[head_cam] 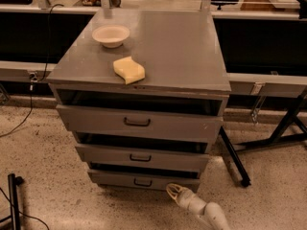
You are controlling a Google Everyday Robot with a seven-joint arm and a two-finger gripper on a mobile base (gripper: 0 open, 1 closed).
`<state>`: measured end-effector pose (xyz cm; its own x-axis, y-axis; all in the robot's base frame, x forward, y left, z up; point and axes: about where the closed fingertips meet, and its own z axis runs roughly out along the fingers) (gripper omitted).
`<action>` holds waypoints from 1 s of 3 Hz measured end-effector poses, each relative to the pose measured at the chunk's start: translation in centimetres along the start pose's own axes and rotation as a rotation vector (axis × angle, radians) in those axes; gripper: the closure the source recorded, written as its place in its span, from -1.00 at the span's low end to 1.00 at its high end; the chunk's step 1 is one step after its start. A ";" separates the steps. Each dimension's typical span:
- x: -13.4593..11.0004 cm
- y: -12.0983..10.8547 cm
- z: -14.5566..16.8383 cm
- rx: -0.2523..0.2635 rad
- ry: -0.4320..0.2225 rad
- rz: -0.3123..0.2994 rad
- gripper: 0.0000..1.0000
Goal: Close bottom drawer
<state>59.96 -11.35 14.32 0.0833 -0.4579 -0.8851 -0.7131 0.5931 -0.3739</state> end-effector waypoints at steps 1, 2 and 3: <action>-1.2 0.1 -1.5 -0.030 -0.002 -0.031 1.00; -3.1 1.3 -3.1 -0.122 -0.019 -0.047 1.00; -6.1 2.2 -5.2 -0.154 -0.047 -0.050 1.00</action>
Offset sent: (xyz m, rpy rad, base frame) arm -0.0652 0.0011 0.0523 -0.0402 0.0552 0.2540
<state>54.28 -10.71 20.40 0.1513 -0.4506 -0.8798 -0.8051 0.4603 -0.3742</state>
